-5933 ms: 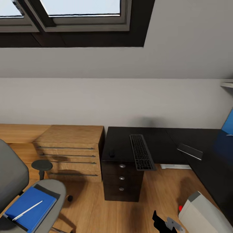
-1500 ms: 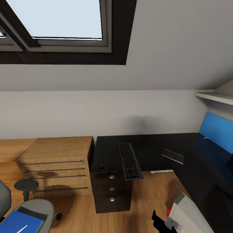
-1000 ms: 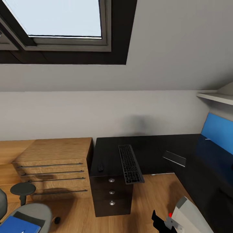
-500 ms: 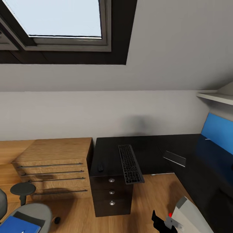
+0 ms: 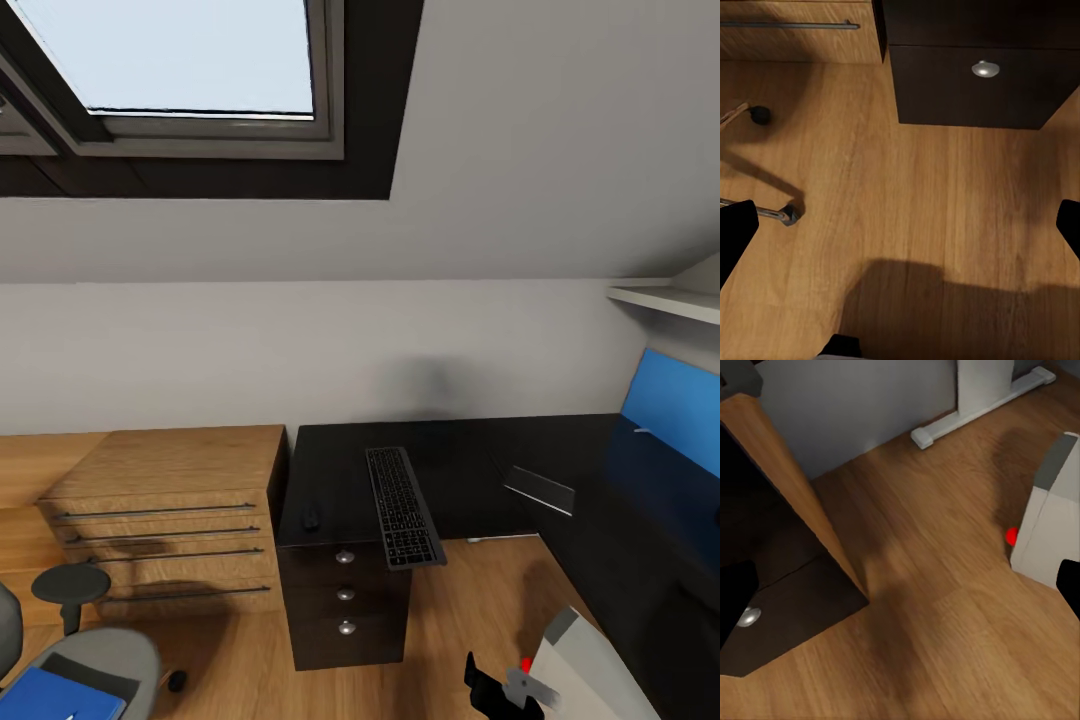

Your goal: In the bedroom, organize the workspace by keeping the computer under the desk, ensuring the monitor is on the desk, placing the keyboard on the desk next to the monitor, placing the mouse on the desk next to the keyboard, moving the folder from the swivel chair onto the desk next to the mouse, stacking the notebook on top of the folder with the pen on top of the notebook, and positioning the swivel chair next to the desk.

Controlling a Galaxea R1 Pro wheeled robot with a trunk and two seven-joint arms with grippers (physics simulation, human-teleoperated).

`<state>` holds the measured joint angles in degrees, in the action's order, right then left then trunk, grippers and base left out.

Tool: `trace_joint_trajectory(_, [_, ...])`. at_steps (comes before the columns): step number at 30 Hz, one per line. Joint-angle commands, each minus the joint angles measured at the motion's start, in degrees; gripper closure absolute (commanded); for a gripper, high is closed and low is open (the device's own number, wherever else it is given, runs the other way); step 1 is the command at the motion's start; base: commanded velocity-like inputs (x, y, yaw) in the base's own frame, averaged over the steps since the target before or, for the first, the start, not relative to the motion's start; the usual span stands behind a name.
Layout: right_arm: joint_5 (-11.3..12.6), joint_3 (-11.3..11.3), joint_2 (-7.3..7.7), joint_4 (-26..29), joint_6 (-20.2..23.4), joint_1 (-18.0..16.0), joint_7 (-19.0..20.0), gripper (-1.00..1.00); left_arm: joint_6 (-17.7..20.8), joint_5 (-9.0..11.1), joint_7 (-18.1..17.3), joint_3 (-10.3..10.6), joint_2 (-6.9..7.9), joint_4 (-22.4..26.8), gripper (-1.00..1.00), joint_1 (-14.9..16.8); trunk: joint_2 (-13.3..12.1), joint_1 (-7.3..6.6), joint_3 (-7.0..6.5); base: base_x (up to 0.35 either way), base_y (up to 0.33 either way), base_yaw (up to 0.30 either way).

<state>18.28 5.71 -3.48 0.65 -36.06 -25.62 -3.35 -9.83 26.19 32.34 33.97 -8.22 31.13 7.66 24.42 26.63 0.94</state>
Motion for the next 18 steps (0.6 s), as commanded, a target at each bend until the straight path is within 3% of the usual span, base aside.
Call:
trace_joint_trajectory(1, [-0.42, 0.44, -0.09, -0.01, -0.15, -0.04, -0.16, -1.0, -0.36, 0.61, 0.36, 0.46, 0.05, -0.02, -1.0, 0.08, 0.1, 0.03, 0.1, 0.0, -0.019, 0.011])
trace_joint_trajectory(7, [-0.43, 0.44, -0.2, -0.03, -0.15, -0.04, -0.24, -1.0, -0.3, 0.61, 0.36, 0.44, 0.05, -0.02, -1.0, 0.08, 0.1, 0.03, -0.04, 0.0, -0.189, 0.145])
trace_joint_trajectory(18, [-0.43, 0.44, -0.21, -0.01, -0.15, -0.04, -0.25, -1.0, -0.28, 0.61, 0.36, 0.4, 0.05, -0.02, -1.0, 0.08, 0.1, 0.03, -0.37, 0.0, -0.282, 0.24])
